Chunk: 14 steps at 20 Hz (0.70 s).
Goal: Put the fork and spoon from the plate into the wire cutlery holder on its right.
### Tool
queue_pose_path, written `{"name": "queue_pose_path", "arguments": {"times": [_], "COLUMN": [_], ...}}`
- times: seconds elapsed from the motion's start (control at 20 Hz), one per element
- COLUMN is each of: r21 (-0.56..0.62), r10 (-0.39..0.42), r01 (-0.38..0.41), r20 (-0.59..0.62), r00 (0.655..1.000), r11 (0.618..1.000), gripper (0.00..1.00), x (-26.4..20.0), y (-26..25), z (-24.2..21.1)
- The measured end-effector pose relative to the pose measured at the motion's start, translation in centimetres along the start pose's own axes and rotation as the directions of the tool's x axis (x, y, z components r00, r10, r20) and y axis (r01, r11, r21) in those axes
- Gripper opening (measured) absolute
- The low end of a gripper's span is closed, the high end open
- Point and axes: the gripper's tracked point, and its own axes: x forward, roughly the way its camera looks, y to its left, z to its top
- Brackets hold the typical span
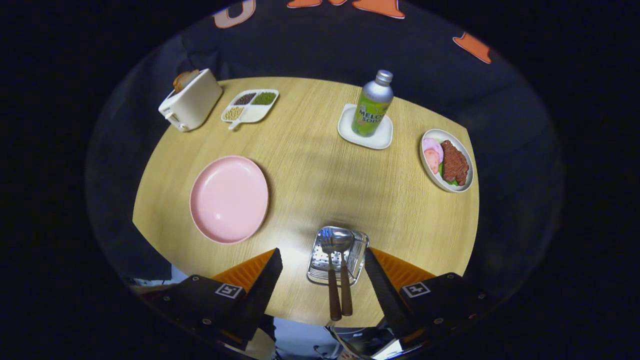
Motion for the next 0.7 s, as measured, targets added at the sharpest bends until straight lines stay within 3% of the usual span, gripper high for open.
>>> {"name": "queue_pose_path", "arguments": {"times": [0.3,0.45,0.7], "r21": [0.121,0.134,0.216], "r10": [-0.017,-0.083,-0.132], "r01": [-0.015,0.034,0.025], "r20": [0.263,0.377,0.497], "r00": [0.965,0.923,0.858], "r11": [0.993,0.99,0.976], "gripper": [0.99,0.99,0.99], "x": [-4.5,-7.1,-10.4], "y": [1.7,1.7,3.6], "z": [4.1,5.5,6.1]}}
